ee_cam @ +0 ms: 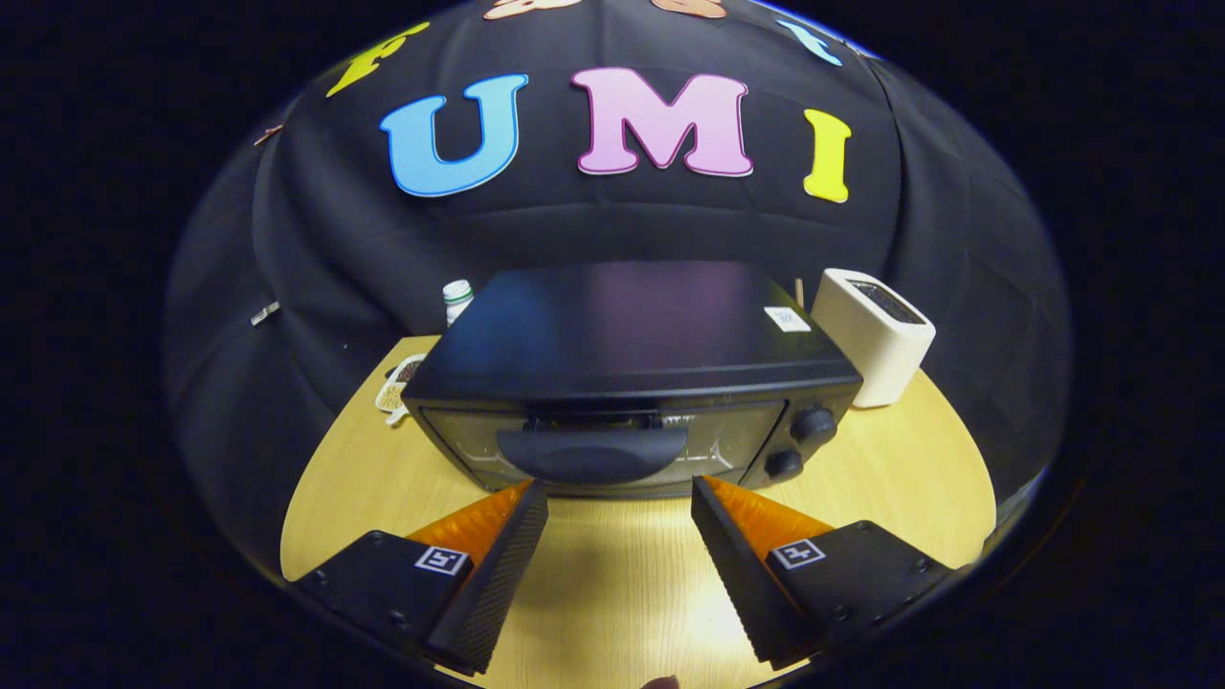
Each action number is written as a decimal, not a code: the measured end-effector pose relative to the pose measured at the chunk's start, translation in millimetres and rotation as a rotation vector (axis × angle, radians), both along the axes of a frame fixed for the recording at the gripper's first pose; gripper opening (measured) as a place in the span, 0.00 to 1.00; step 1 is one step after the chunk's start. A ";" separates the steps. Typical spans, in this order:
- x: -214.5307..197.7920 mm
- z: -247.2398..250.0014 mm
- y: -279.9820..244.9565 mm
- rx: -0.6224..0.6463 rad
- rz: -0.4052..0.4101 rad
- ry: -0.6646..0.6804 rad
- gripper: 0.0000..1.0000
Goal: Open the toaster oven, put the food inside, and close the toaster oven door.
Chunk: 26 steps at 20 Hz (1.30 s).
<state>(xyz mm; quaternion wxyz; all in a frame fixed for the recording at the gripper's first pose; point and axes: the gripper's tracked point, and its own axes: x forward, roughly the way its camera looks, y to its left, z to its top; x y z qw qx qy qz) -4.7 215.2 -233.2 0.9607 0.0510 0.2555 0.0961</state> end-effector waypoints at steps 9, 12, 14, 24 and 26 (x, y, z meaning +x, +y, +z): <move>4.4 71.0 -26.7 0.046 -0.008 -0.203 0.98; 9.2 108.0 -45.9 0.073 -0.021 -0.313 0.98; 7.3 127.4 -59.9 0.059 -0.015 -0.376 0.98; -10.4 231.7 -158.7 0.108 -0.040 -0.593 0.98; -14.9 241.6 -187.7 0.068 -0.065 -0.629 0.98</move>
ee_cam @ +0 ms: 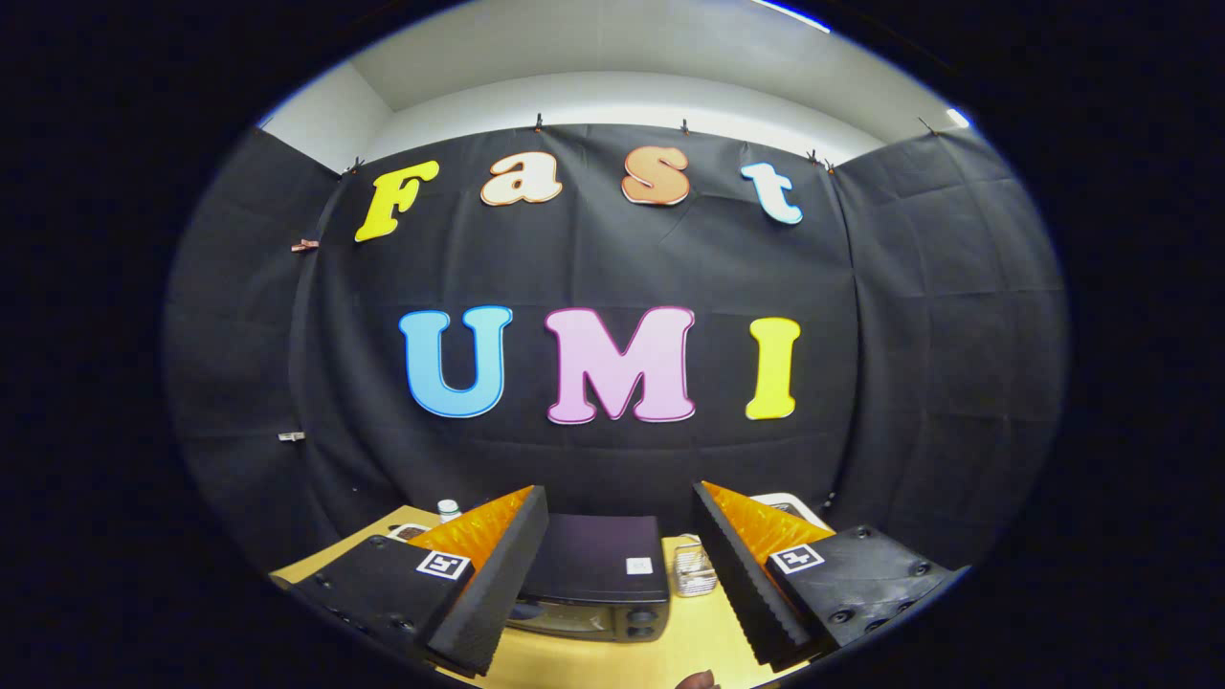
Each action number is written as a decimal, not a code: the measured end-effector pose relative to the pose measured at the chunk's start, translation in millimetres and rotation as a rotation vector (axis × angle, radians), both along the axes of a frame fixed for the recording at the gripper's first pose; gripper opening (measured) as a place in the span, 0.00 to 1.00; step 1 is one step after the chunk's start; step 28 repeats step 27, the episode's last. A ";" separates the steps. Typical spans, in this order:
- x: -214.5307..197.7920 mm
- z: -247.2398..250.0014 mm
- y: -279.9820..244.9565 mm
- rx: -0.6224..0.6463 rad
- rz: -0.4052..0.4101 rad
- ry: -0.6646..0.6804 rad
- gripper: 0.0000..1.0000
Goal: Open the toaster oven, put the food inside, and close the toaster oven door.
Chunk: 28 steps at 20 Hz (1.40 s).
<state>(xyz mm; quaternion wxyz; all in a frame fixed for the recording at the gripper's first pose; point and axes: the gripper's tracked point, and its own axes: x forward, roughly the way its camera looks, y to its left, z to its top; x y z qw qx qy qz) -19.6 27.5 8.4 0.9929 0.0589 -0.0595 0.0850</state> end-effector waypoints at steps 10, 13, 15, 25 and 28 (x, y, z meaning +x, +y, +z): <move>-8.1 -2.7 -99.7 -0.048 -0.076 -0.037 0.97; -9.6 -7.7 -118.1 -0.028 -0.088 -0.024 0.97; -8.5 -11.2 -128.2 -0.028 -0.094 -0.019 0.97; -11.6 -15.2 -139.1 -0.007 -0.085 -0.006 0.97; -12.4 -15.6 -139.9 -0.004 -0.087 -0.006 0.97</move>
